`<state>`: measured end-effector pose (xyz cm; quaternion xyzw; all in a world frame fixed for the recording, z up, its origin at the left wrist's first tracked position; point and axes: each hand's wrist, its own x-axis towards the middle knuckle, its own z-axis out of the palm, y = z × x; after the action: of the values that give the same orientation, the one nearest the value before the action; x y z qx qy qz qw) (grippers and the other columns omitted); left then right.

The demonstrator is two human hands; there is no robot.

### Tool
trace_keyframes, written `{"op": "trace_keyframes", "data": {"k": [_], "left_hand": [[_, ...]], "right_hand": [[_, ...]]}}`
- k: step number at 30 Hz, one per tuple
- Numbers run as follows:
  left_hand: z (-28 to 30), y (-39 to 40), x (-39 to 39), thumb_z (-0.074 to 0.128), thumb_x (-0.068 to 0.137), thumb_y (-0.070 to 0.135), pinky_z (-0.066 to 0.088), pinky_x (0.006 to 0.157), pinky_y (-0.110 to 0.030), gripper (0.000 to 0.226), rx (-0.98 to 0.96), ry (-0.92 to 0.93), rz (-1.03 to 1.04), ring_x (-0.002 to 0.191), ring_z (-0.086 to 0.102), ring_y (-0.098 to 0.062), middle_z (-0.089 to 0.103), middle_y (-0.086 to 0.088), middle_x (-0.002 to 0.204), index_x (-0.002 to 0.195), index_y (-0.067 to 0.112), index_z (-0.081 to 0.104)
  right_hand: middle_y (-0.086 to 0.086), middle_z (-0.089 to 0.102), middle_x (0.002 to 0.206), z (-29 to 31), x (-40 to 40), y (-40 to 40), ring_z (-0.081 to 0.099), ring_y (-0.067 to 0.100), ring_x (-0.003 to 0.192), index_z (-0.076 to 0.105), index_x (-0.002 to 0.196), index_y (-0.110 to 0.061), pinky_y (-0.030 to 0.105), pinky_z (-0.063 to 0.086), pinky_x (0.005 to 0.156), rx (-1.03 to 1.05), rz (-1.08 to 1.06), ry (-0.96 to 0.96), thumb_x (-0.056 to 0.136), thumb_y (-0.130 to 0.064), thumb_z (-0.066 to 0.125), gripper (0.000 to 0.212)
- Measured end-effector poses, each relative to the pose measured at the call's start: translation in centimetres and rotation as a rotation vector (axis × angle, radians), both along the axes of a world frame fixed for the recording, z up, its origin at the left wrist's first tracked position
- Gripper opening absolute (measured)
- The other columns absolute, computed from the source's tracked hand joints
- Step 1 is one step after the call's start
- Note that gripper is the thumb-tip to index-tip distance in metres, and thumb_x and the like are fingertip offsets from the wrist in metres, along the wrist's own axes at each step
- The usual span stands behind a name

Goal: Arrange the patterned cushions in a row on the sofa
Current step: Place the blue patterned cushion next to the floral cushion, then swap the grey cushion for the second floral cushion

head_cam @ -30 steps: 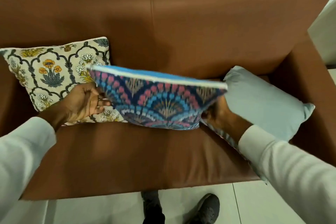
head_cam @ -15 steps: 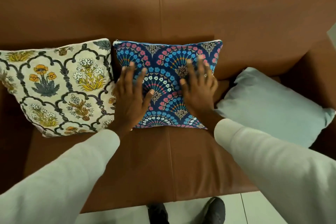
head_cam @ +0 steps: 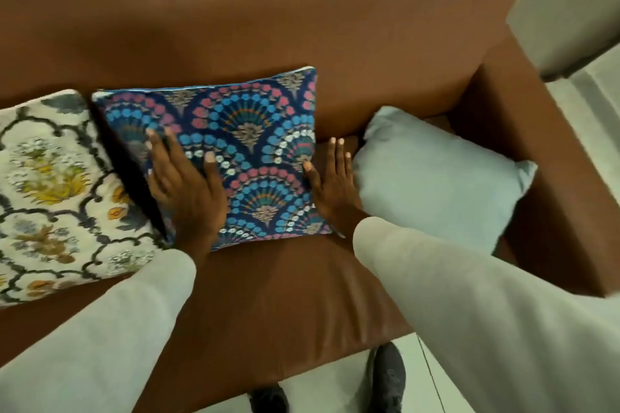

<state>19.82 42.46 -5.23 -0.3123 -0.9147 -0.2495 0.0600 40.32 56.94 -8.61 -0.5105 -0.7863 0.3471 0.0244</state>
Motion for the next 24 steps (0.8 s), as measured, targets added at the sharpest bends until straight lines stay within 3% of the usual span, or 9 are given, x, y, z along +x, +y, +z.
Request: {"op": "trace_keyframes", "data": {"k": [3,6,8,10,14,16,18,21,24], "left_hand": [[-0.3,2.7,5.5,0.049,0.112,0.038,0.023,0.129,-0.054,0.066,-0.051,0.114,-0.524,0.168,0.029,-0.034,0.027,-0.011,0.182,0.173,0.021,0.031],[-1.1,6.4,11.4,0.044,0.111,0.040,0.040,0.119,-0.059,0.054,-0.242,-0.082,-0.756,0.158,0.042,-0.038,0.050,-0.009,0.169,0.161,0.023,0.052],[-1.8,8.9,15.0,0.030,0.115,0.052,0.031,0.125,-0.055,0.063,-0.397,-0.332,-0.698,0.160,0.039,-0.036,0.047,-0.006,0.172,0.169,0.022,0.043],[-3.1,10.7,17.3,0.034,0.117,0.051,0.025,0.132,-0.052,0.066,-0.465,-0.528,-0.677,0.164,0.032,-0.037,0.037,-0.009,0.178,0.176,0.022,0.027],[-4.9,12.0,20.1,0.050,0.105,0.070,0.033,0.131,-0.054,0.089,-0.469,-0.812,-0.408,0.162,0.036,-0.046,0.033,-0.014,0.179,0.176,0.026,0.022],[-5.2,12.0,21.0,0.053,0.100,0.075,0.038,0.128,-0.048,0.089,-0.409,-0.845,-0.329,0.157,0.044,-0.045,0.045,-0.012,0.173,0.170,0.024,0.033],[-4.9,12.1,21.9,0.057,0.101,0.071,0.041,0.119,-0.038,0.083,-0.293,-0.864,-0.323,0.151,0.053,-0.038,0.055,-0.009,0.165,0.166,0.022,0.041],[-2.1,12.1,22.8,0.060,0.094,0.079,0.044,0.101,-0.033,0.074,-0.163,-0.899,-0.258,0.122,0.062,-0.026,0.064,0.005,0.143,0.156,0.042,0.045],[2.2,11.2,22.7,0.063,0.094,0.077,0.048,0.092,-0.027,0.047,-0.034,-0.837,-0.225,0.115,0.062,-0.018,0.068,0.015,0.124,0.134,0.051,0.066]], "right_hand": [[0.006,0.006,0.189,0.4,6.8,0.6,0.004,0.027,0.176,0.010,0.180,-0.018,0.048,0.013,0.142,0.129,0.078,0.000,0.119,-0.052,0.037,0.075],[0.010,0.018,0.187,0.4,13.2,0.2,0.015,0.029,0.174,0.021,0.178,-0.012,0.056,0.019,0.140,0.336,0.092,-0.109,0.118,-0.049,0.040,0.073],[0.007,0.005,0.189,0.3,17.7,0.0,0.004,0.027,0.175,0.009,0.179,-0.014,0.059,0.005,0.141,0.333,-0.072,-0.179,0.116,-0.058,0.035,0.082],[0.004,-0.007,0.189,0.1,21.5,-0.8,-0.005,0.028,0.175,-0.004,0.179,-0.023,0.063,-0.001,0.138,0.256,-0.289,-0.221,0.111,-0.073,0.031,0.091],[0.017,-0.003,0.187,-0.6,27.4,-1.9,0.018,0.050,0.169,-0.018,0.173,-0.049,0.069,0.027,0.132,-0.003,-0.575,-0.155,0.099,-0.091,0.036,0.101],[0.021,0.010,0.184,-0.9,29.2,-1.1,0.032,0.051,0.163,-0.024,0.169,-0.053,0.061,0.034,0.132,-0.067,-0.539,-0.090,0.097,-0.092,0.036,0.102],[0.019,0.014,0.183,-1.0,30.7,0.2,0.032,0.046,0.164,-0.027,0.168,-0.055,0.057,0.031,0.134,-0.097,-0.463,-0.091,0.095,-0.096,0.030,0.101],[0.010,0.020,0.181,0.7,31.6,3.3,0.033,0.043,0.164,-0.005,0.171,-0.058,0.056,0.030,0.132,-0.227,-0.489,0.035,0.087,-0.103,0.037,0.105],[0.003,0.037,0.171,3.7,33.3,6.2,0.045,0.031,0.158,0.049,0.165,-0.040,0.039,0.031,0.130,-0.166,-0.501,0.179,0.094,-0.087,0.058,0.086]]}}
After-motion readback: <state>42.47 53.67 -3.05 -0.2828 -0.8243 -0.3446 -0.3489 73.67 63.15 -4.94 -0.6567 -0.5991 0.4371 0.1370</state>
